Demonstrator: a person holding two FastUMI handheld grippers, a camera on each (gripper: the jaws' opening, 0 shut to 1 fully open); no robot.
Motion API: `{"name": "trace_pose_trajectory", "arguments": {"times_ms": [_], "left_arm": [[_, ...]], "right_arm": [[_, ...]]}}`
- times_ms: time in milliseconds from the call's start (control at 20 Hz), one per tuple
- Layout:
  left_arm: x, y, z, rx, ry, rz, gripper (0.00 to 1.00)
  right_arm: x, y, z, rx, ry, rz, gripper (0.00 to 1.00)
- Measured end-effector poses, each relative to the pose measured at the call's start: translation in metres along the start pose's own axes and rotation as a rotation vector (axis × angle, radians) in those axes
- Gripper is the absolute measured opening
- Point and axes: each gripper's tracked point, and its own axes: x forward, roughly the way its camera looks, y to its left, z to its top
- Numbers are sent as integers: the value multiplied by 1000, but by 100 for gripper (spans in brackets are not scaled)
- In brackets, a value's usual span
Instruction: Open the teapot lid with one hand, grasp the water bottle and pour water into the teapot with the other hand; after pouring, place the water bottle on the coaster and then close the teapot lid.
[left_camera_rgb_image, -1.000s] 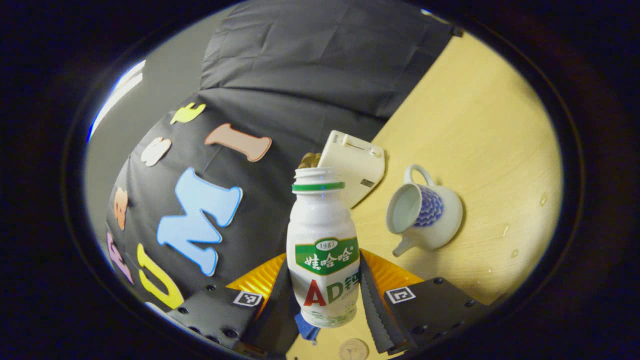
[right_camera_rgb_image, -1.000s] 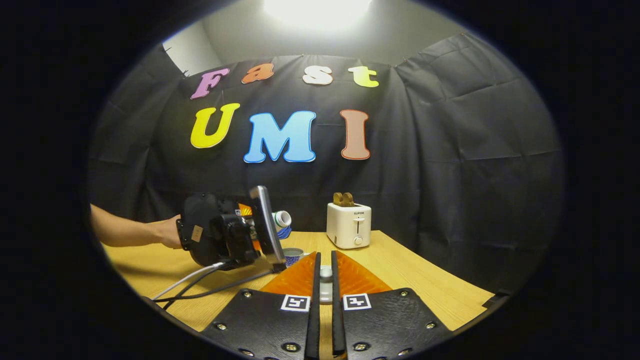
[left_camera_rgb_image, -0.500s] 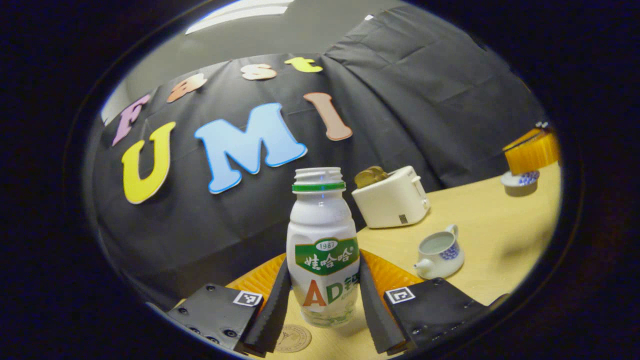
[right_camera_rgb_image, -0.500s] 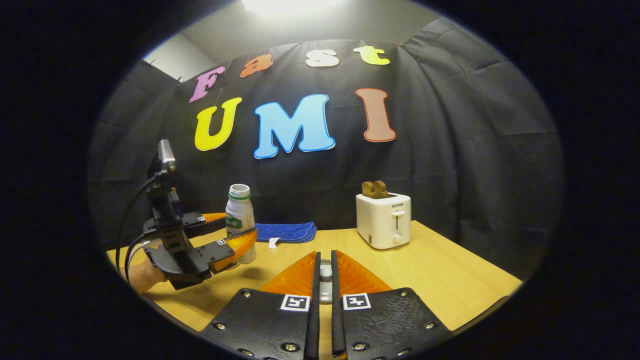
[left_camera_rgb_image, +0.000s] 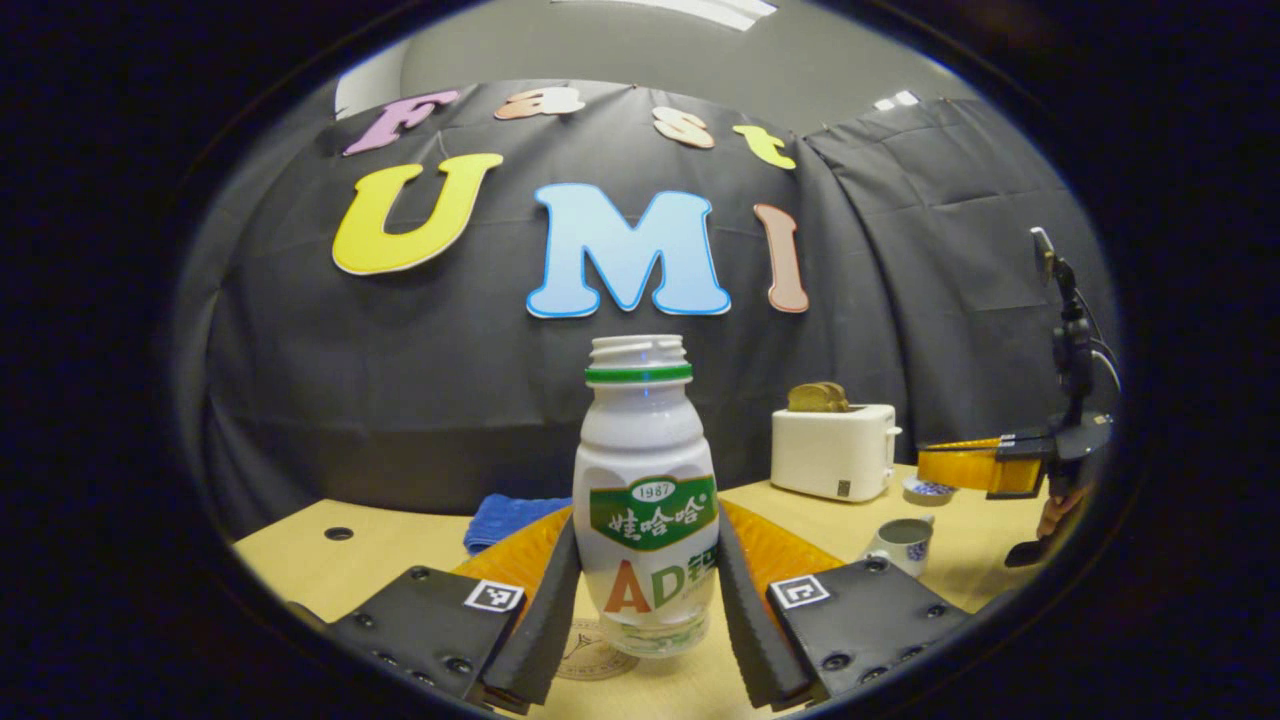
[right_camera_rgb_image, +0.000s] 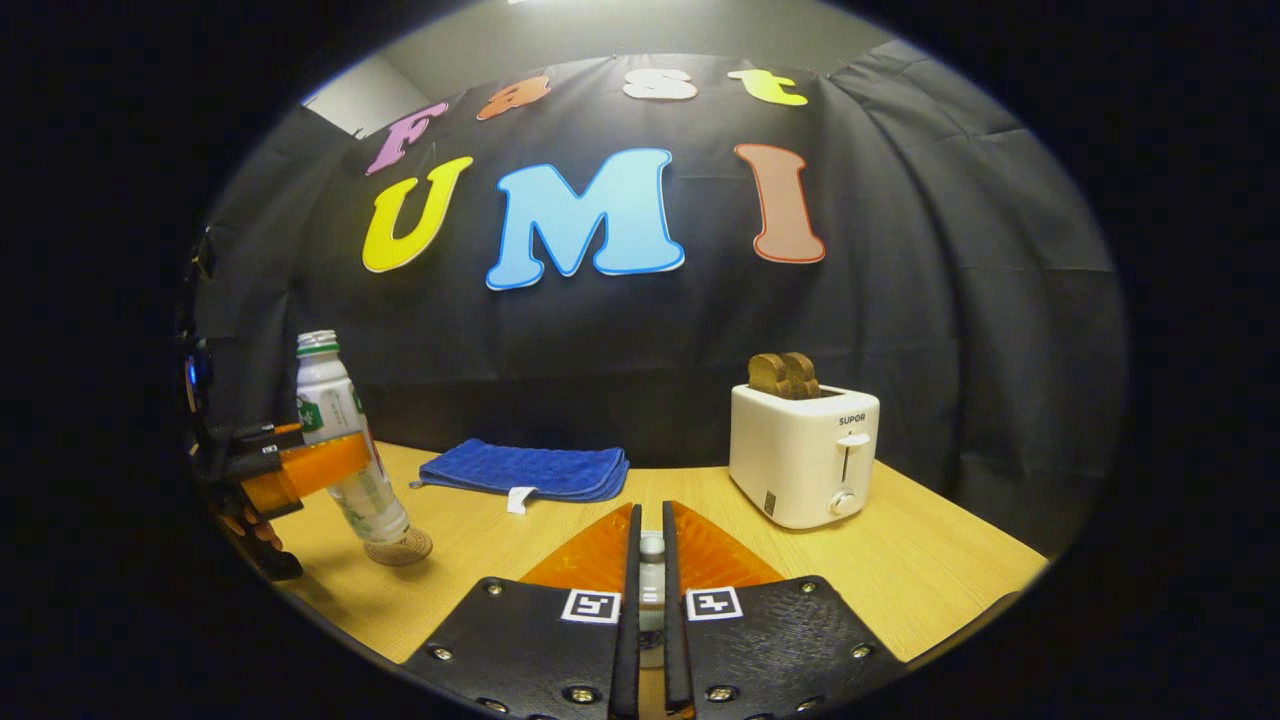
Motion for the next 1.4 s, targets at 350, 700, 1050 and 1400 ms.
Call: {"name": "trace_pose_trajectory", "arguments": {"times_ms": [350, 700, 1050, 1400], "left_arm": [[5, 9, -17, -9, 41, 29, 80], [7, 16, -24, -12, 56, 45, 75], [9, 23, -28, -5, 67, 57, 75], [11, 52, -37, -43, 87, 109, 80]], "right_arm": [[10, 4, -26, 19, 51, 25, 10], [8, 4, -39, 23, 72, 35, 10], [4, 7, -44, -38, 75, 23, 10], [-15, 3, -14, -96, 0, -22, 57]]}}
